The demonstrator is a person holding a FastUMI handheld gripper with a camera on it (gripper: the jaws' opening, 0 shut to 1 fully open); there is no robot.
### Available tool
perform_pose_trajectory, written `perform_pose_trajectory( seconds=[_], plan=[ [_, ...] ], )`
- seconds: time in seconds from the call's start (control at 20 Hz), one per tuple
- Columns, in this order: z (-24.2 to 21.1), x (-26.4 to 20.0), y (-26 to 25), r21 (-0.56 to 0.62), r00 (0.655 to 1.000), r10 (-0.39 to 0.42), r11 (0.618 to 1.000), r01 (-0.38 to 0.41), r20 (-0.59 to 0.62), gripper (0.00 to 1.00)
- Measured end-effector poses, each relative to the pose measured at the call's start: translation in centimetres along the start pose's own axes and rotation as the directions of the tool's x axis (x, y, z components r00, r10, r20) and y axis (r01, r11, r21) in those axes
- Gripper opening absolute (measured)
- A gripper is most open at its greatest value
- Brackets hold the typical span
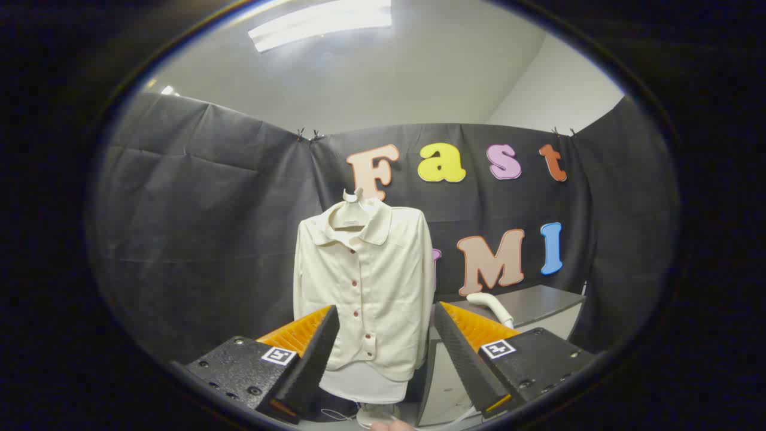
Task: Iron the clothes twice with a garment steamer, once on the left side and once on the right side.
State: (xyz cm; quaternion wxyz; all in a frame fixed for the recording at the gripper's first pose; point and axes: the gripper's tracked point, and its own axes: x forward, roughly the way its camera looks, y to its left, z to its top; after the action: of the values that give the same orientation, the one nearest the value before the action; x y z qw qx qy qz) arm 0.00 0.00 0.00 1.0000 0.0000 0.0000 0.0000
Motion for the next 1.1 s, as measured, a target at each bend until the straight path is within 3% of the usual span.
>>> perform_pose_trajectory(
  seconds=[1.1],
  plan=[
    [-0.8, 1.02, -0.55, -0.015, 0.999, -0.023, 1.0, 0.022, -0.023, 0.96]
  ],
)
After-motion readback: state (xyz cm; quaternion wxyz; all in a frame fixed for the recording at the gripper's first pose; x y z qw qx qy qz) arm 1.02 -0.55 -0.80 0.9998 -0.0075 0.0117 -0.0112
